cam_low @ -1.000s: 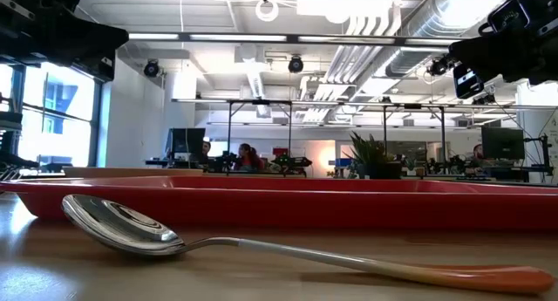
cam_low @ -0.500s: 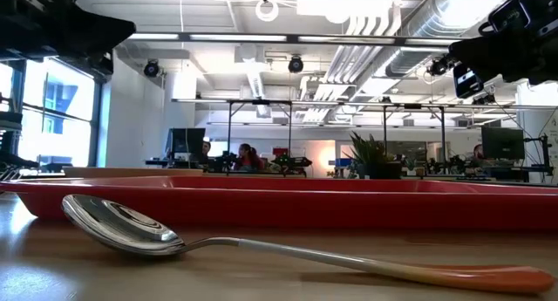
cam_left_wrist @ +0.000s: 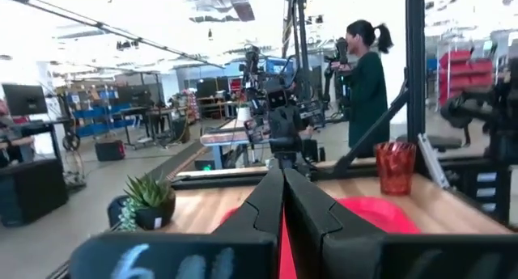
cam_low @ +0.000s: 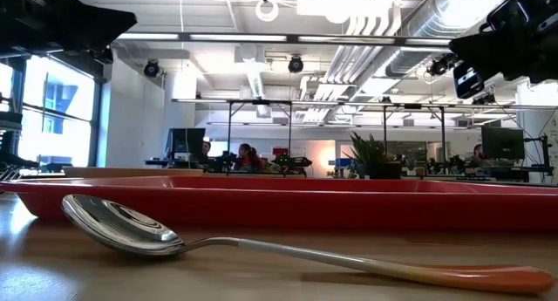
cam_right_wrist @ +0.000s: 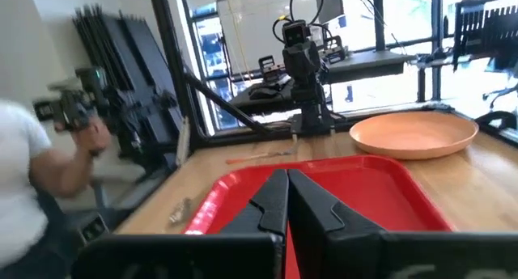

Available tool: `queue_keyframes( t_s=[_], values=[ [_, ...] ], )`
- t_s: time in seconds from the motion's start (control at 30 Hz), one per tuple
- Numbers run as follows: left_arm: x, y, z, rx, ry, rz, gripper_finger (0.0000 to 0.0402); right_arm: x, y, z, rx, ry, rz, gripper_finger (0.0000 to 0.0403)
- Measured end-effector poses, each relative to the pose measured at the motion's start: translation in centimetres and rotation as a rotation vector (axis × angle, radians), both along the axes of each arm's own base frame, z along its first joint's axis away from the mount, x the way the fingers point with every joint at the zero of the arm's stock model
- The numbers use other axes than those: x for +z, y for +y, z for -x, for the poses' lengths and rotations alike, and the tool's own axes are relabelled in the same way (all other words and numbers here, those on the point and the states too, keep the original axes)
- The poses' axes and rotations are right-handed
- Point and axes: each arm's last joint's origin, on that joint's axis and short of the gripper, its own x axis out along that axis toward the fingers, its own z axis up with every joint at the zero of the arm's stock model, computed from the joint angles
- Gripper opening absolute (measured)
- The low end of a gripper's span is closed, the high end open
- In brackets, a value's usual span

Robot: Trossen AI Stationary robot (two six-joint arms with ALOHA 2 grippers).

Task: Pick and place plate/cup/fork/spoon on tray
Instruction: Put the red glass on the top right of the red serving tray

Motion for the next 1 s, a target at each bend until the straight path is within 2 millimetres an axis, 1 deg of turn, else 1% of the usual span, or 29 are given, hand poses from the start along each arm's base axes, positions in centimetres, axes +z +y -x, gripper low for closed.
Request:
queue_keyframes(
  t_s=[0.1,0.23,0.4,0.53,0.57,0.63,0.73,0.87,0.93,1.0],
  values=[
    [0.3,0.1,0.1,0.024,-0.038,0.05,0.0003,0.1,-0.1,0.0,-0.026,-0.007,-0.056,0.0],
    [0.6,0.4,0.2,0.101,-0.071,0.072,0.0003,0.5,-0.7,0.0,-0.24,-0.057,-0.058,0.0],
    [0.3,0.8,0.3,0.265,-0.035,0.095,0.0003,0.8,-1.3,0.2,-0.454,-0.1,-0.176,0.0],
    [-0.4,0.9,0.1,0.284,0.02,0.165,0.0003,1.1,-1.8,0.5,-0.636,-0.137,-0.138,0.0],
    [-0.5,0.9,0.1,0.28,0.025,0.176,0.0003,1.1,-1.9,0.5,-0.669,-0.148,-0.164,0.0],
    [-0.6,0.8,0.1,0.272,0.028,0.199,0.0003,0.9,-2.0,0.5,-0.685,-0.141,-0.23,0.0002],
    [-0.5,0.8,0.1,0.266,0.019,0.217,0.0003,0.0,-1.9,0.1,-0.634,-0.04,-0.256,0.0013],
    [-0.4,0.8,0.1,0.27,0.017,0.185,0.0003,-1.1,-1.8,-0.4,-0.578,0.081,-0.372,0.0036],
    [-0.5,0.8,0.1,0.274,0.032,0.162,0.0003,-1.5,-1.8,-0.7,-0.583,0.126,-0.387,0.0047],
    [-0.7,0.8,0.1,0.275,0.049,0.159,0.0003,-1.9,-2.0,-0.9,-0.63,0.162,-0.395,0.0057]
  ],
)
